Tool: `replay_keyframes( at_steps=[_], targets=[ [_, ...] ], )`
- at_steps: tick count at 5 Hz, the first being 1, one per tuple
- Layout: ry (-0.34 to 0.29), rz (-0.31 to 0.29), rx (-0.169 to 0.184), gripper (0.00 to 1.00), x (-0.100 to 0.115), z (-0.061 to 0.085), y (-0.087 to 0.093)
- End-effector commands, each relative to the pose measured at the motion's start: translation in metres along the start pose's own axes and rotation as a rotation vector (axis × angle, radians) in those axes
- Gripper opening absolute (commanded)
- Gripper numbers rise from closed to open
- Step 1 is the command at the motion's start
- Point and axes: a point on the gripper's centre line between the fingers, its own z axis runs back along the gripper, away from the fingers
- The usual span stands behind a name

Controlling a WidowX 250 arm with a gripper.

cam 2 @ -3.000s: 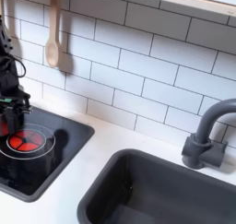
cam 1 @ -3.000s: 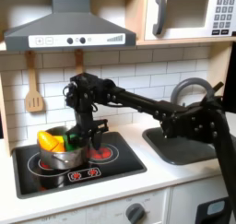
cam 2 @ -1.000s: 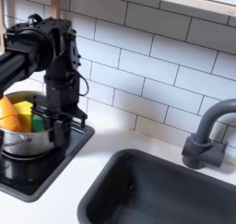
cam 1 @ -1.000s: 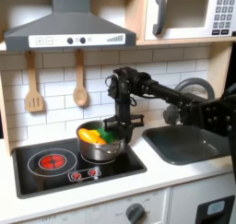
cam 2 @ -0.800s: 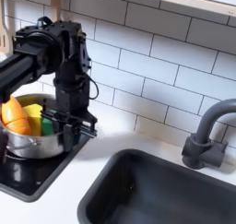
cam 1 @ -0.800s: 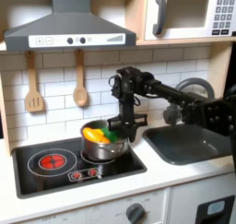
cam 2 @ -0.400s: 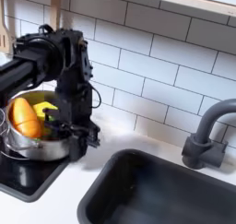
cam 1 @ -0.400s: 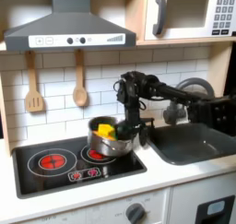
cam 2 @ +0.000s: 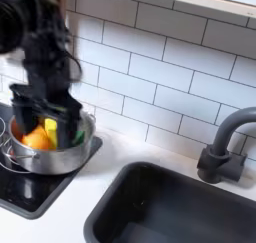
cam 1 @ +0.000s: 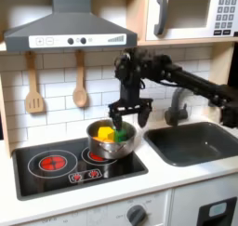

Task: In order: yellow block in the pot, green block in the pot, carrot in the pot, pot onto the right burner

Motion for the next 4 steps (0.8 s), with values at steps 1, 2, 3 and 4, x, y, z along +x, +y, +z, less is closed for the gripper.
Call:
replay_keyframes(
  at_steps=[1, 2, 3, 4],
  targets=[
    [-0.059, 0.038, -0.015, 1.00, -0.010, 0.023, 0.007],
    [-0.162, 0.046, 0.008, 1.00, -0.011, 0.049, 0.014],
    [-0.347, 0.046, 0.034, 1.00, -0.005, 0.083, 0.021],
    [-0.494, 0.112, 0.064, 1.00, 0.000, 0.106, 0.025]
  ],
)
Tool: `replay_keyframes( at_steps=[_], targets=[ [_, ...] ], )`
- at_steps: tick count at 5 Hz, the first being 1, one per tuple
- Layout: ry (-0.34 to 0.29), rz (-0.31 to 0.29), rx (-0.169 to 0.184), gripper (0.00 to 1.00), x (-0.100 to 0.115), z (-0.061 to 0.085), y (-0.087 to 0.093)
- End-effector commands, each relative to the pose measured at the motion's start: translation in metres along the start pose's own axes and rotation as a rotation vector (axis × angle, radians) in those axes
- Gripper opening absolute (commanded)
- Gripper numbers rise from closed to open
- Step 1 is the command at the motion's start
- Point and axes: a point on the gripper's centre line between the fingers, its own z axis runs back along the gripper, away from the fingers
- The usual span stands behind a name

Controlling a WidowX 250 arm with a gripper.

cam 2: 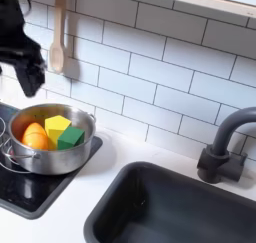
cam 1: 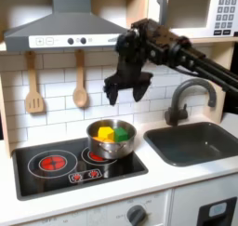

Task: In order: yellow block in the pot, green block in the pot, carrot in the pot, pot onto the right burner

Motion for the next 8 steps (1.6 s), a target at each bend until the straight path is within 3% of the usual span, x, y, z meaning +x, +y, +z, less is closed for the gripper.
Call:
replay_keyframes(
  at_steps=[1, 4, 5, 6, 8],
  targets=[
    [-0.165, 0.143, 0.047, 1.00, 0.012, 0.038, 0.002],
    [-0.146, 0.149, 0.042, 1.00, 0.008, 0.032, 0.003],
    [-0.260, 0.106, 0.031, 1.00, 0.022, 0.033, 0.008],
    [-0.419, 0.091, 0.038, 1.00, 0.051, 0.041, 0.025],
    [-0.596, 0.109, 0.051, 1.00, 0.084, 0.039, 0.047]
  ],
)
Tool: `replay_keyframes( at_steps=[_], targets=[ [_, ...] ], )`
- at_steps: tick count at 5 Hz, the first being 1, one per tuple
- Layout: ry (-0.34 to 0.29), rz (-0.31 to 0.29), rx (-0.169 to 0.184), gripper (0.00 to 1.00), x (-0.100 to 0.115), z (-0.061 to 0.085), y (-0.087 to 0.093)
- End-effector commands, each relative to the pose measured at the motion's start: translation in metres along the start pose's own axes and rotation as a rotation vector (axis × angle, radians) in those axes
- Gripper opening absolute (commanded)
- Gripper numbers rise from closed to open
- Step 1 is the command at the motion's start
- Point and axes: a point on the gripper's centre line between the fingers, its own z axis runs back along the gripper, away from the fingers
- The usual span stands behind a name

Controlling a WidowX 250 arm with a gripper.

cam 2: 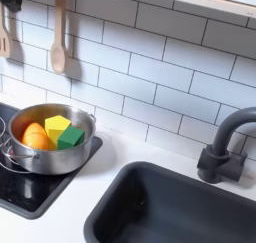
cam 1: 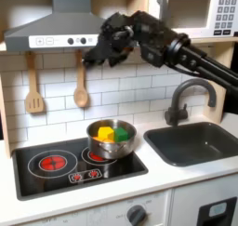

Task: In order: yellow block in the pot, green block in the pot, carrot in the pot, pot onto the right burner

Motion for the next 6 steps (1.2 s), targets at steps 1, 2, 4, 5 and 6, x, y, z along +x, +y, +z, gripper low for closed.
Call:
replay_keyframes(
  at_steps=[1, 2, 4, 5, 6],
  targets=[
    [-0.083, -0.028, -0.048, 0.94, 0.024, -0.020, -0.002],
    [-0.088, -0.023, -0.042, 0.00, 0.022, -0.020, -0.001],
    [-0.102, -0.050, -0.068, 0.00, 0.027, -0.021, -0.010],
    [-0.116, -0.062, -0.067, 0.00, 0.032, -0.018, -0.010],
    [-0.144, -0.052, -0.064, 0.00, 0.041, -0.009, -0.011]
  ],
)
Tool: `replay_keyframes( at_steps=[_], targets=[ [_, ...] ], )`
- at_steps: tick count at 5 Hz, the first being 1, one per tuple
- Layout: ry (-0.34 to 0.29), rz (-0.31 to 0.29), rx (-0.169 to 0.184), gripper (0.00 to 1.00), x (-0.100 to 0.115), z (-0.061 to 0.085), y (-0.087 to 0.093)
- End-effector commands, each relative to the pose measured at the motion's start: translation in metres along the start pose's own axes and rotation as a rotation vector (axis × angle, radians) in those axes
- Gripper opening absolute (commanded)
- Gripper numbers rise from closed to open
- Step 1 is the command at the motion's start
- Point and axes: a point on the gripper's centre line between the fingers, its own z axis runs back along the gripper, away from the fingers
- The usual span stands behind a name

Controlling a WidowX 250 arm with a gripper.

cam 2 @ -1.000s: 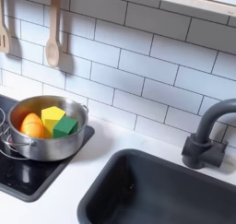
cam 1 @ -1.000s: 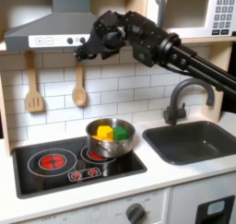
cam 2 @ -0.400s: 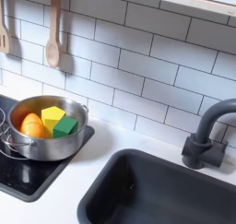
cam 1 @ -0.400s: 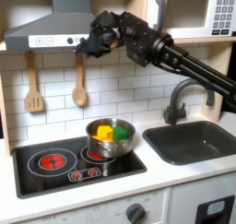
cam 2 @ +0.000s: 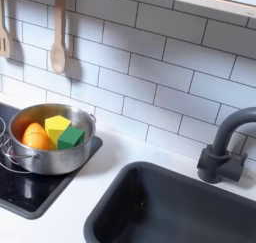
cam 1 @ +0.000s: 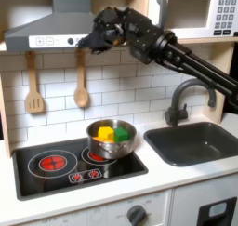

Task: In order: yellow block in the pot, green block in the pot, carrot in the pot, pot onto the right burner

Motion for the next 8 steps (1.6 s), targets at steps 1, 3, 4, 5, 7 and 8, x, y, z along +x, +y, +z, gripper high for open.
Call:
replay_keyframes(
  at_steps=[1, 3, 4, 5, 7, 8],
  targets=[
    [-0.022, 0.011, 0.003, 0.00, 0.013, 0.000, -0.001],
    [-0.013, 0.036, 0.018, 0.00, 0.014, -0.013, 0.011],
    [-0.010, 0.026, 0.016, 0.00, 0.016, -0.018, 0.013],
    [-0.015, 0.026, 0.030, 0.00, 0.021, -0.017, 0.018],
    [-0.044, 0.007, 0.032, 0.00, 0.030, -0.011, 0.016],
    [-0.058, 0.007, 0.026, 0.06, 0.028, 0.004, 0.008]
  ],
)
